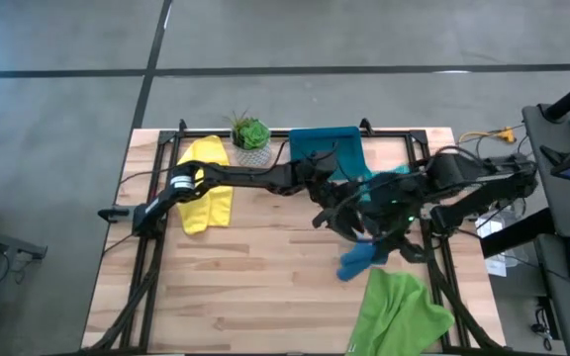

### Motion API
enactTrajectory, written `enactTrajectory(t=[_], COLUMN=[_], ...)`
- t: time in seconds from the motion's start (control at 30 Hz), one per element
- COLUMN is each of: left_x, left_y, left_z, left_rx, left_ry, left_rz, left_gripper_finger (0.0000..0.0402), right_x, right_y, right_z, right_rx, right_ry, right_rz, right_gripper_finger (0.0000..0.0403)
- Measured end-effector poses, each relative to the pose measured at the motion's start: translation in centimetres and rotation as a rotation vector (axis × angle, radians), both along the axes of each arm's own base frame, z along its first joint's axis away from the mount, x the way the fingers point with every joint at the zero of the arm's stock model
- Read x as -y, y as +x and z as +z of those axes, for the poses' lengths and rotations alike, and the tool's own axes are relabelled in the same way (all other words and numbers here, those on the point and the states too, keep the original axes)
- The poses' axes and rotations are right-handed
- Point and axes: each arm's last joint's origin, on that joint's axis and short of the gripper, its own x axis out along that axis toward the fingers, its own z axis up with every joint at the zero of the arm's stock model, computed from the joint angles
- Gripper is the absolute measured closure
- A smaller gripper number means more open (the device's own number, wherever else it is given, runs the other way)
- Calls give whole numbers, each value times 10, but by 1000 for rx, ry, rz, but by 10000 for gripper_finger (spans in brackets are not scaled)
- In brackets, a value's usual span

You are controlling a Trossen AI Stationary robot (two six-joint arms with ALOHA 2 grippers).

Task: Fold microfiber towels
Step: Fold the dark blue microfiber towel into the dark blue bin

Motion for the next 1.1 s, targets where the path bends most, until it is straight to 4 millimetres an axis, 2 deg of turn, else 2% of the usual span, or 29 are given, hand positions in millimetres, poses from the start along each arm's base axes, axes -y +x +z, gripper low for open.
enactTrajectory(t=[0.1, 0.17, 0.23, 0.3, 0.5, 0.67, 0.9, 1.1], left_x=[1, 13, 28, 32, 46, 38, 19, 11], left_y=[0, -1, -2, -3, -3, -1, 0, -12], left_z=[1, 7, 10, 12, 8, 9, 9, 15], left_rx=[28, 91, 112, 125, 101, 112, 53, -22], left_ry=[3, 7, 2, 7, 1, 7, -24, 68], left_rz=[-4, -73, -144, -187, -242, -135, -53, 27], left_gripper_finger=[218, 218, 218, 218, 218, 218, 218, 218], right_x=[-4, -3, 2, 7, 26, 30, 27, 26], right_y=[13, 16, 14, 10, -3, -11, -13, -14], right_z=[2, 2, 6, 12, 31, 39, 36, 36], right_rx=[-48, -86, -95, -88, -28, -10, -56, -74], right_ry=[-16, -92, -185, -266, -360, -340, -327, -317], right_rz=[65, 78, 76, 47, -125, -174, -179, -195], right_gripper_finger=[394, 394, 394, 394, 394, 394, 394, 394])
